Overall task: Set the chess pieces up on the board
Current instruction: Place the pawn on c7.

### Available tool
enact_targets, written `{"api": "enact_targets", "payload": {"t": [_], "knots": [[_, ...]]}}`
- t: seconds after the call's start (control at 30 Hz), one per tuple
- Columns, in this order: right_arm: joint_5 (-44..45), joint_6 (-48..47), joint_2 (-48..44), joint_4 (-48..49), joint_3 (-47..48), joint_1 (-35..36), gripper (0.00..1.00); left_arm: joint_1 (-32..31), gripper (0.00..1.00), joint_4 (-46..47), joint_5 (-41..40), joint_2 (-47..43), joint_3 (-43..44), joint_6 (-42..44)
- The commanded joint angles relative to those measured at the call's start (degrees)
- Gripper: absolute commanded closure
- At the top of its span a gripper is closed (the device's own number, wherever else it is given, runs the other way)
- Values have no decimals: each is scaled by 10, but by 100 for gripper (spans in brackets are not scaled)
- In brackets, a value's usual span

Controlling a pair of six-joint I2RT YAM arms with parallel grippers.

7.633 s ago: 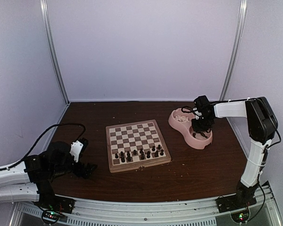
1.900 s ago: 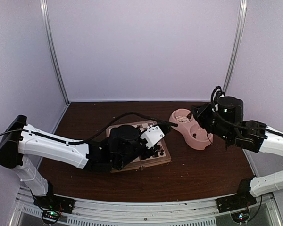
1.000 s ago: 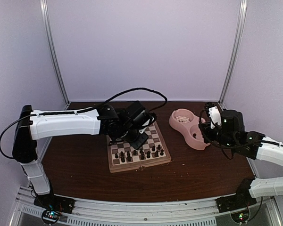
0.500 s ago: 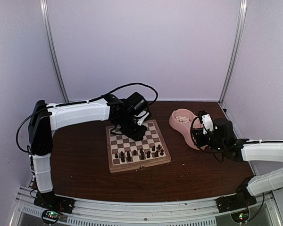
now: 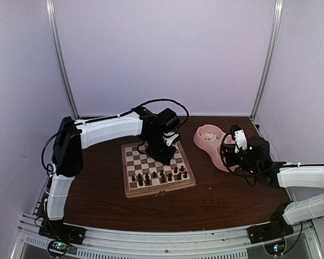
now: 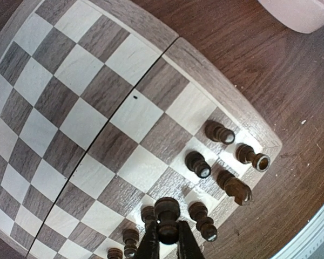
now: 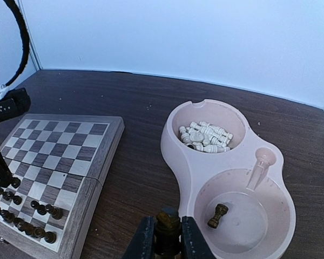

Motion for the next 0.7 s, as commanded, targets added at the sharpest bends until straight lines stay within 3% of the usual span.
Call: {"api": "enact_targets", "payload": {"t": [0.0,0.67], "knots": [[21,13,-9,12,-4,-2,100,-1,99,-37,3,18,32,7],[41,15,-13,-4,-1,-2,100,-1,97,-68,26,71,72,15]]}}
